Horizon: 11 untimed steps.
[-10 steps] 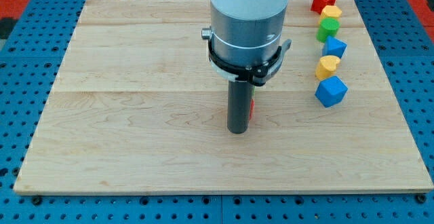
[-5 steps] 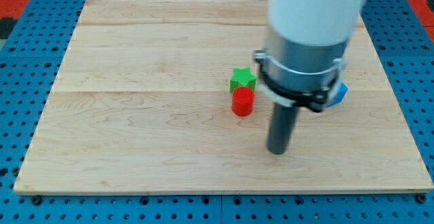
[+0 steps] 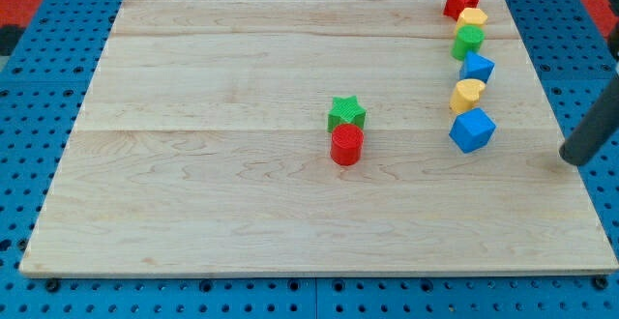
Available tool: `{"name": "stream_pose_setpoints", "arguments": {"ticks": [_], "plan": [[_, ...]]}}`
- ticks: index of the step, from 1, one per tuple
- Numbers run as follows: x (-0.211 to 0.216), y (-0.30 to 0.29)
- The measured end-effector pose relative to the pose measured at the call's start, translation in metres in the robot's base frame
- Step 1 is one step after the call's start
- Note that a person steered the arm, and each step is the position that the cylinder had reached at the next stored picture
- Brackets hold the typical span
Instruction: Move green circle above green star
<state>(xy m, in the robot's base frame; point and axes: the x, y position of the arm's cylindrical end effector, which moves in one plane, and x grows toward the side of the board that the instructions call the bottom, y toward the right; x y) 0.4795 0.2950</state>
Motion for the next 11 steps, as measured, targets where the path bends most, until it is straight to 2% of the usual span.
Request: {"name": "stream_pose_setpoints", "arguments": {"ticks": [5,7,10,11], "plan": [[-0.197,-0.001],[-0.202,-0.022],[-0.201,-0.110],[-0.197,-0.112]]}}
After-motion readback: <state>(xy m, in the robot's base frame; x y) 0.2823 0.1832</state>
